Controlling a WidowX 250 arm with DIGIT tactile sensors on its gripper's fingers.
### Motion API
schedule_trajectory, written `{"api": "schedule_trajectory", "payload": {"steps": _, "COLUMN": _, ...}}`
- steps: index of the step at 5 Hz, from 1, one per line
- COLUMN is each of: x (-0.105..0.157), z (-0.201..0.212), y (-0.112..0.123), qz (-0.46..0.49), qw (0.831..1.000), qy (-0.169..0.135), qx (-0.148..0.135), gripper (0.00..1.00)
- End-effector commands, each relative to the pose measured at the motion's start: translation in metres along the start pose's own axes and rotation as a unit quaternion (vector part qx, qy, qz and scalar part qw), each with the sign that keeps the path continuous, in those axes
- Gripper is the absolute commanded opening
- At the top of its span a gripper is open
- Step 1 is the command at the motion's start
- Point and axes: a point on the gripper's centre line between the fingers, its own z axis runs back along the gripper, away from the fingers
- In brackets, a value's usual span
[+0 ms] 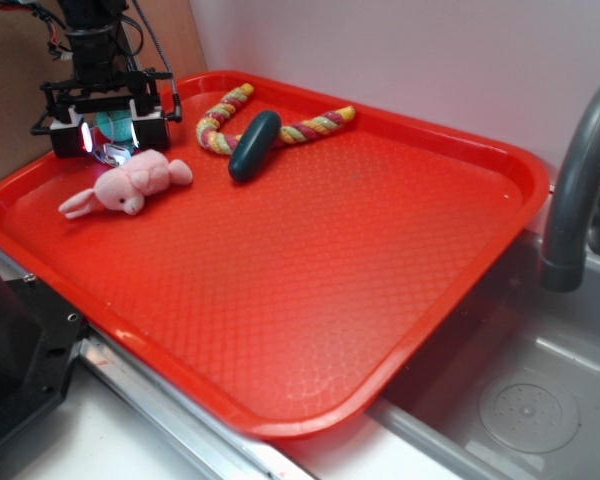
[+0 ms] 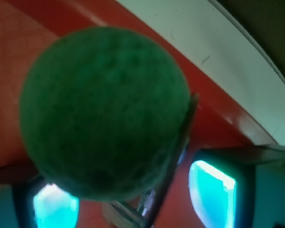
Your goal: Grab the silver keys.
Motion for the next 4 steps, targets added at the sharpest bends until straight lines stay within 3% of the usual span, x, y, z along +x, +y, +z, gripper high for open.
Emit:
{"api": "schedule_trajectory", "payload": {"steps": 1, "x": -0.0187, "z": -0.0013, "y": 0.0156, "qz": -0.029, "qw": 1.0, "qy": -0.005, "qx": 0.001, "gripper": 1.0}}
{"api": "schedule_trajectory", "payload": {"steps": 4, "x": -0.0264, "z": -0.0063, "y": 0.0145, "qz": -0.036, "qw": 0.999, "qy": 0.001, "qx": 0.003, "gripper": 1.0}}
